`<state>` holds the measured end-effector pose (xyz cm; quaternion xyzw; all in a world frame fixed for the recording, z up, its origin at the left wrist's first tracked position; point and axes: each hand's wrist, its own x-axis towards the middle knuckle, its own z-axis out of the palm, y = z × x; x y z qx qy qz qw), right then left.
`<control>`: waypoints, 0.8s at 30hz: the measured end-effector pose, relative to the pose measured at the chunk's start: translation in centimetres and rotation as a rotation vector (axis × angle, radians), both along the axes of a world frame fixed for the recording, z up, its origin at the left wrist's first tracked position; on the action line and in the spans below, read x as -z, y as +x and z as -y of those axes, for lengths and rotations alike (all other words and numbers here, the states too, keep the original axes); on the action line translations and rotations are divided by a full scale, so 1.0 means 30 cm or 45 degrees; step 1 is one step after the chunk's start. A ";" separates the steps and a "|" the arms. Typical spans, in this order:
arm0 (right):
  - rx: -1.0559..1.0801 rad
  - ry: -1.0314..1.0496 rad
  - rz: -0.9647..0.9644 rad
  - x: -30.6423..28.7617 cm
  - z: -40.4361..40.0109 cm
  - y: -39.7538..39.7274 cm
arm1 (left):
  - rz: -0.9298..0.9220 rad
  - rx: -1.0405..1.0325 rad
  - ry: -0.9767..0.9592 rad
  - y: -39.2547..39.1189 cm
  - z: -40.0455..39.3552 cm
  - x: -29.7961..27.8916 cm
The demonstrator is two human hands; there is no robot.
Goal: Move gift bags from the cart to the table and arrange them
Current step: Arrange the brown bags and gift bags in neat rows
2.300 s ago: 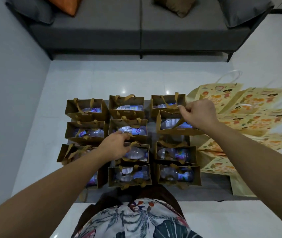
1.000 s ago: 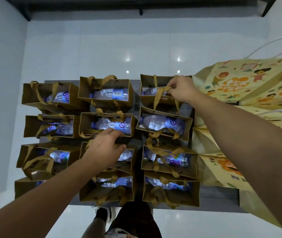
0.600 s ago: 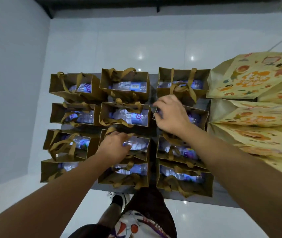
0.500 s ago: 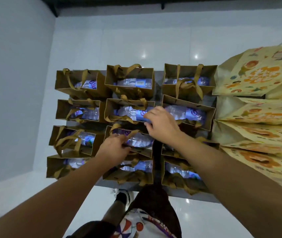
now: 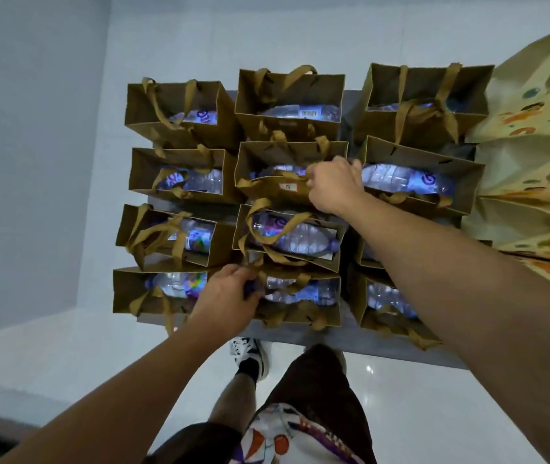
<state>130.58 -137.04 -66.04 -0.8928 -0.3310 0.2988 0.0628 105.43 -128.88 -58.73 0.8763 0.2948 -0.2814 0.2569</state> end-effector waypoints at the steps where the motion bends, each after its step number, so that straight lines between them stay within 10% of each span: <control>1: 0.017 -0.010 -0.002 -0.002 -0.002 -0.008 | 0.028 0.005 -0.004 -0.007 -0.004 0.001; 17: 0.023 -0.003 0.539 -0.020 -0.045 -0.141 | 0.107 -0.089 0.021 -0.213 -0.149 -0.012; 24: 0.232 -0.186 -0.077 0.020 -0.147 -0.065 | 0.130 -0.170 0.029 -0.132 -0.143 -0.002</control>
